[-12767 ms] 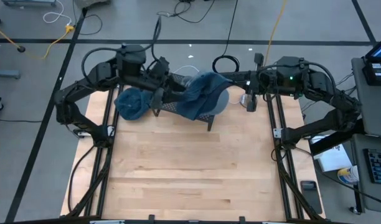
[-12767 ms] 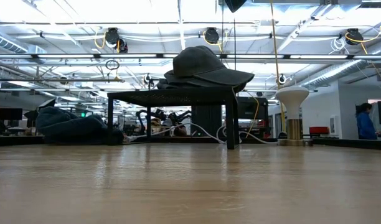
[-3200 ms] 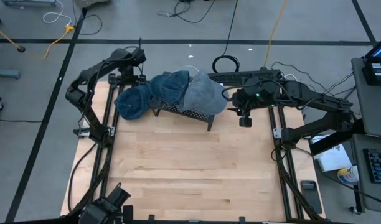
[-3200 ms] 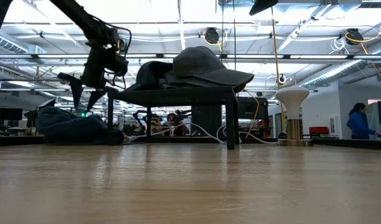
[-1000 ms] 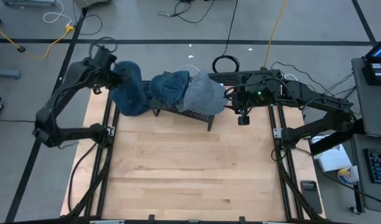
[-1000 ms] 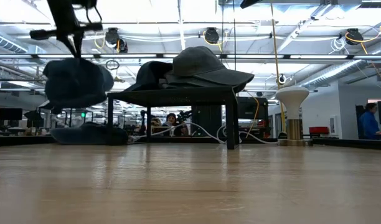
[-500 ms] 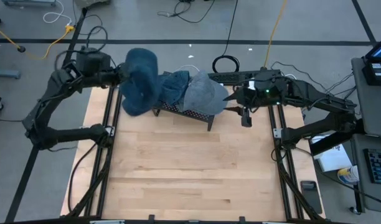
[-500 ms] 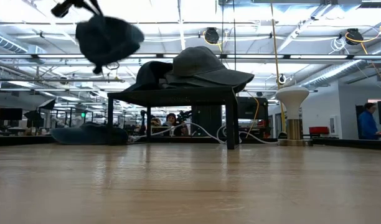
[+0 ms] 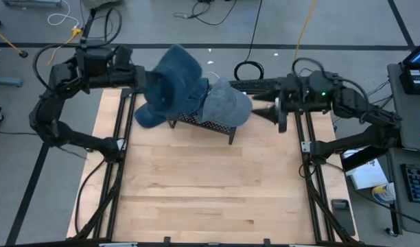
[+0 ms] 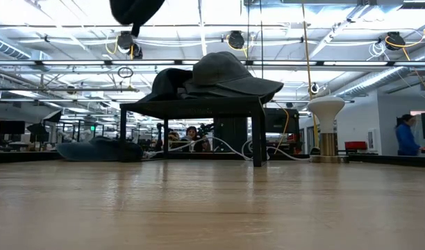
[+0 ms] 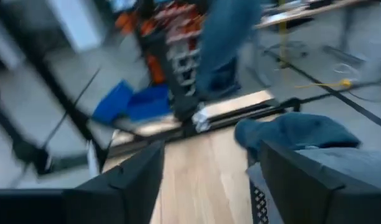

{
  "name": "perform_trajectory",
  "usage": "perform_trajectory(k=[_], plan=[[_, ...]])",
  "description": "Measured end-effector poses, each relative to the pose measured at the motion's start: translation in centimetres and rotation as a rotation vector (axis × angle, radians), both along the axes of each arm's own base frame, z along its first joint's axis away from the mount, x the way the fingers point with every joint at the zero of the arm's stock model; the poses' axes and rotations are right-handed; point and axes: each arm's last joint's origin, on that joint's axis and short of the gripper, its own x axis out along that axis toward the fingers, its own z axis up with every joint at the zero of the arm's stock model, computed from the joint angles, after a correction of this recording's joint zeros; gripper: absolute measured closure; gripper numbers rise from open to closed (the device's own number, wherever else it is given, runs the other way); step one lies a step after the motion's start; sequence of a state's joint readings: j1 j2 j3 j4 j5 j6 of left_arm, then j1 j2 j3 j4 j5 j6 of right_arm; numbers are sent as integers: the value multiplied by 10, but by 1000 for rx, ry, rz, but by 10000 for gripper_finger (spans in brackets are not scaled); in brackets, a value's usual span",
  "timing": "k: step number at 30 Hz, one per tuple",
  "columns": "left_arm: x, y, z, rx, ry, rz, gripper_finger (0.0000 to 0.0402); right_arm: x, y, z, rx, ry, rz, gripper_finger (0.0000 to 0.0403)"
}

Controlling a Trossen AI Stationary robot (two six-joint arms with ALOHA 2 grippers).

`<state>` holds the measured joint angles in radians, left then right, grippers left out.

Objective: Pick & Place hat
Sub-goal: Stack the blue cap on the blue cap on the shelf

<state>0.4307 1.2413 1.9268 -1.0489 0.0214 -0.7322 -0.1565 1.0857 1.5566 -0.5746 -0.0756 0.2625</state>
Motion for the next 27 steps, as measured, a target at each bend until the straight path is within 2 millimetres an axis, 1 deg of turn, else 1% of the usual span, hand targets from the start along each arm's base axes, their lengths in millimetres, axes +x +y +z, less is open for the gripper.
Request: perform_trajectory(k=[3,6,11,16,20,23,27], plan=[[20,-4,8,45,6,-54,401,-3,-3,6,59,-58,-73,116],[42,-7,11,73,23,-110,401,-3,-6,12,91,-127,-75,106],[75,-9,9,88,52,-156,401,-1,-6,24,131,-253,-38,107],[104,-10,2,92,81,-192,402,5,-7,24,172,-278,-37,109],[118,-10,-1,92,89,-202,402,14,-9,19,218,-253,-34,108],[126,-9,-4,93,94,-202,402,25,-9,16,261,-239,14,108],[131,-9,-6,93,93,-203,402,37,-9,13,299,-244,63,108]])
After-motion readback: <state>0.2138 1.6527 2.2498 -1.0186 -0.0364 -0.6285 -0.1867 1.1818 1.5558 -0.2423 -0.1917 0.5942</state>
